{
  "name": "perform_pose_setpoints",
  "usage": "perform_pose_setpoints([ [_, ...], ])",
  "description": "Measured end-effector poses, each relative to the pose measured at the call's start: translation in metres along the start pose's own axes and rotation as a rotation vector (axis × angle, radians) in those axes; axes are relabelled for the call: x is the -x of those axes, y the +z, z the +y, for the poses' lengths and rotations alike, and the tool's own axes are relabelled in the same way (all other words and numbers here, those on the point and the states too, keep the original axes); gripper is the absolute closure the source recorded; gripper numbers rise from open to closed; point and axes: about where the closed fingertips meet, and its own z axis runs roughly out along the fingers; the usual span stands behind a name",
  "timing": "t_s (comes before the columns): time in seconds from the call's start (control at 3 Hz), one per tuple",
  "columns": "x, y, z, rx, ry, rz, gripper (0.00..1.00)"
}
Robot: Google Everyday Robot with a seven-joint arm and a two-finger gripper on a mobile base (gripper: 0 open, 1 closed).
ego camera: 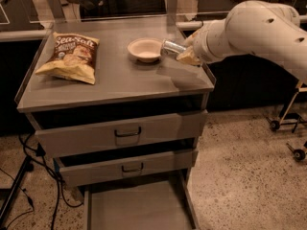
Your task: Pick redbull can from bottom drawer and place on counter
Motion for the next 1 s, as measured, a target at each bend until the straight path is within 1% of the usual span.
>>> perform_pose_setpoints([
  [0.33, -0.005, 0.014, 0.012, 0.042, 0.004, -0.001, 1.0],
  [1.0, -0.017, 0.039, 0.034, 0.109, 0.023, -0.003, 1.0],
])
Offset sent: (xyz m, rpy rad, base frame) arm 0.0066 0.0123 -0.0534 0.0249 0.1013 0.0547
